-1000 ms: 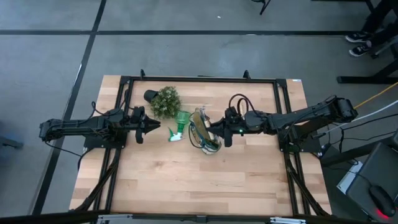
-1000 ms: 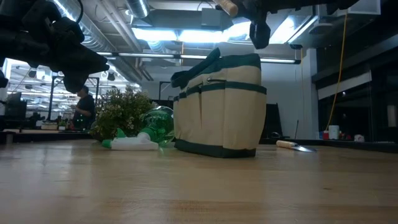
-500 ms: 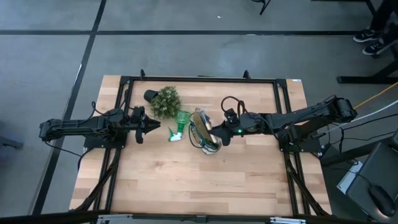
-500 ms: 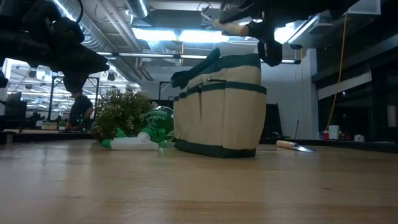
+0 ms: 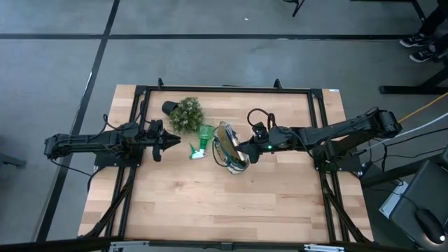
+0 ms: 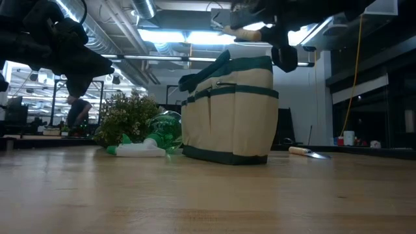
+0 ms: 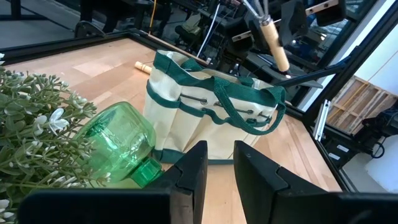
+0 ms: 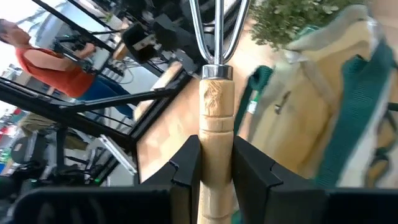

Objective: Pick & Place Garden tools in Gardening bag
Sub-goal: Put the light brown hand rake into the light brown gardening bag

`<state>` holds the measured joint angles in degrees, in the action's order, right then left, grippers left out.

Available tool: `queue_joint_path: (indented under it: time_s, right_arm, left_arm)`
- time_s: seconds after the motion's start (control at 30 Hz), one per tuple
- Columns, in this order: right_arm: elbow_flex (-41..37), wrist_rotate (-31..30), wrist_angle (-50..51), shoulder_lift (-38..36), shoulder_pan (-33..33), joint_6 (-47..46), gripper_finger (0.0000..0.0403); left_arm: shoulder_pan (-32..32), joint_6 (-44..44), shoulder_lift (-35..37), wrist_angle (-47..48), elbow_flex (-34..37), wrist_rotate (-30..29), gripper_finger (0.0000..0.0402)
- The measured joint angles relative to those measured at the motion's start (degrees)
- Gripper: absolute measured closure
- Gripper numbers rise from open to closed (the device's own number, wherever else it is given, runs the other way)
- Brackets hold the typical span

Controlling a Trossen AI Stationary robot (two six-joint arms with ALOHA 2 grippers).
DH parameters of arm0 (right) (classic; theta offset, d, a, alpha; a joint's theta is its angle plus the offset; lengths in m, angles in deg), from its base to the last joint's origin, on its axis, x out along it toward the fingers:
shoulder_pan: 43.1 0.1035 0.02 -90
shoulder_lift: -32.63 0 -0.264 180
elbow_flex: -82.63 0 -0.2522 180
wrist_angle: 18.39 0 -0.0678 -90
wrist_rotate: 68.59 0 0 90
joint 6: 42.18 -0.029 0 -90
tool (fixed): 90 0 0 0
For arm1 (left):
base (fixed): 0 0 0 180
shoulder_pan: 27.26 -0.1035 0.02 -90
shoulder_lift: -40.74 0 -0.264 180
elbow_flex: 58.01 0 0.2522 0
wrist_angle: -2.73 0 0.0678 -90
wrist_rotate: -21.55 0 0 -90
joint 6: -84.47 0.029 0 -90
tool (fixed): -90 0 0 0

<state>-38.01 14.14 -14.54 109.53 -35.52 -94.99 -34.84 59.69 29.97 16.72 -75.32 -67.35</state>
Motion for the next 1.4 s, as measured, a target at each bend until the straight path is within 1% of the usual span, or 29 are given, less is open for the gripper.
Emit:
queue_joint_path:
  time_s: [0.1, 0.4, 0.6, 0.73, 1.1, 1.4]
  right_arm:
    - [0.0, -0.02, 1.32, 0.04, -0.41, 0.09, 0.0332]
    - [-0.04, -0.07, 0.71, 1.22, -1.53, 0.72, 0.0332]
    - [0.07, -1.29, -5.52, 2.59, -1.56, 0.83, 0.0332]
    - [0.03, -1.59, -7.77, 3.87, -1.55, 3.97, 0.0331]
    - [-0.02, -1.57, -7.53, 7.68, -1.55, 4.24, 0.0328]
    - [-0.02, -1.58, -6.72, 7.93, -1.68, 4.24, 0.0314]
  left_arm:
    - [-0.01, -0.01, 0.0, 0.0, 0.0, 0.0, 0.0329]
    - [0.0, -0.02, 0.0, 0.0, 0.0, 0.0, 0.0329]
    - [0.0, -0.02, 0.0, 0.0, 0.0, 0.0, 0.0329]
    - [-0.02, -0.01, 0.0, 0.0, 0.0, 0.0, 0.0329]
    - [-0.02, -0.02, 0.0, 0.0, 0.0, -0.01, 0.0329]
    - [-0.02, -0.02, 0.0, 0.0, 0.0, 0.0, 0.0329]
